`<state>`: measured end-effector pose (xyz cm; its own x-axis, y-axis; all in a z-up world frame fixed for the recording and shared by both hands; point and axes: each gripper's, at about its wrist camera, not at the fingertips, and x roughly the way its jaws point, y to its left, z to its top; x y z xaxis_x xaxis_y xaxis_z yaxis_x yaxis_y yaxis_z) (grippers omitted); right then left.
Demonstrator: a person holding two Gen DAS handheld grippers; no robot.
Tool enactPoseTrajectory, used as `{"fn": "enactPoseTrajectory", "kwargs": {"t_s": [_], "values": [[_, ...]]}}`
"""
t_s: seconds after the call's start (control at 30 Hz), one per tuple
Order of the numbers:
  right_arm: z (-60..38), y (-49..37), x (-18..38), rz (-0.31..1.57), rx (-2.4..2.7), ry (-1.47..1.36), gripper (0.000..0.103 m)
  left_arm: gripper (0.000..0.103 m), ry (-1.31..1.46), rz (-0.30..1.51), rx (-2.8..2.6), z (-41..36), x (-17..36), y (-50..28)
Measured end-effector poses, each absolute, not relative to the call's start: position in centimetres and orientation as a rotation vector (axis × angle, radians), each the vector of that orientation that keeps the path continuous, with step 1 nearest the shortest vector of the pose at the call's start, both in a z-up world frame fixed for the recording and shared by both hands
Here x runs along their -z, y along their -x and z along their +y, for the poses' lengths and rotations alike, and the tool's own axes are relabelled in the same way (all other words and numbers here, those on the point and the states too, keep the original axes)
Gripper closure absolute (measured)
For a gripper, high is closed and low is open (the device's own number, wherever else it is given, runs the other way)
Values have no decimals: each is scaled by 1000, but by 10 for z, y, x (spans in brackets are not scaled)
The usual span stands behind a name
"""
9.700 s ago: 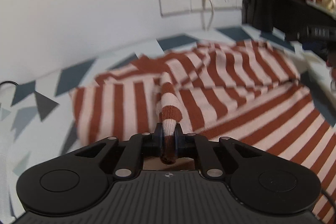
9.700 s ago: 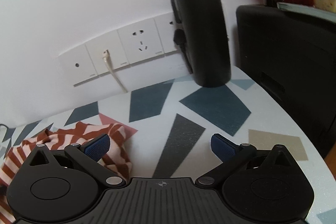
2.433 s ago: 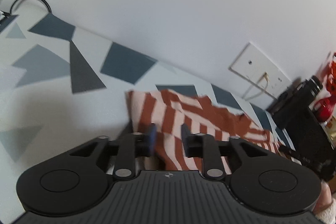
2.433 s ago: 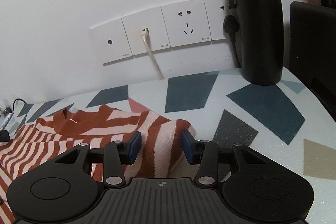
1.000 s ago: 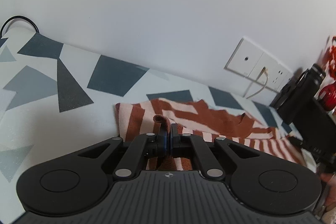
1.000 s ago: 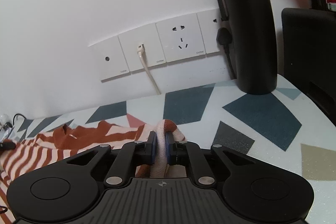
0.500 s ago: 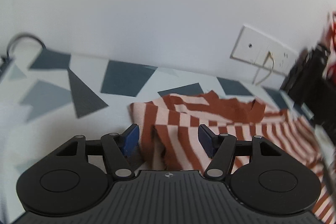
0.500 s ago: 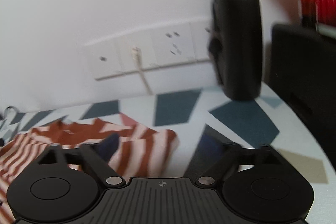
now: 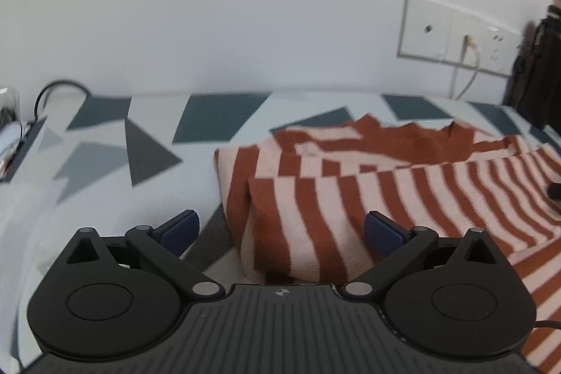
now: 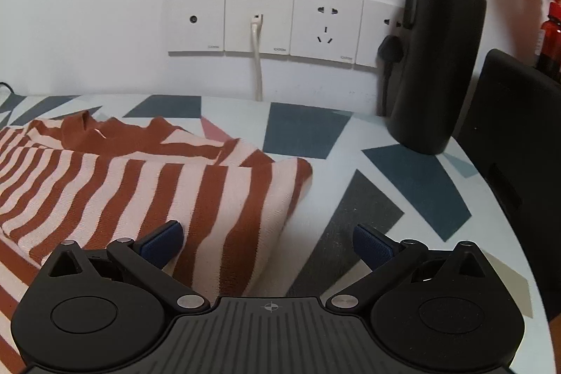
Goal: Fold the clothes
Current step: 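Open both tools and lift them away from the folded sweater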
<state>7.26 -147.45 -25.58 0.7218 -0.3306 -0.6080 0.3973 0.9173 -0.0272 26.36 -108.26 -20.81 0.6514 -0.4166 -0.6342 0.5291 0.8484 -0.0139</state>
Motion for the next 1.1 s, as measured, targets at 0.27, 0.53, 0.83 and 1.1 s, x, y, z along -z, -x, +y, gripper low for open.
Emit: {"fn": "enactPoseTrajectory", "kwargs": {"t_s": [0.27,0.53,0.83,1.1], "values": [[-1484,-71,261,649,369,-195,1,1,-102,703,551,-1073,219,-268],[-1481,-73,261,651,382,-187,1,0,-113,697,542,-1075,219,-265],[-1478,-75,260,650,393,-168,1,0,-113,693,532,-1076,220,-263],[-1482,-75,261,654,382,-204,1,0,-113,692,530,-1077,220,-262]]}}
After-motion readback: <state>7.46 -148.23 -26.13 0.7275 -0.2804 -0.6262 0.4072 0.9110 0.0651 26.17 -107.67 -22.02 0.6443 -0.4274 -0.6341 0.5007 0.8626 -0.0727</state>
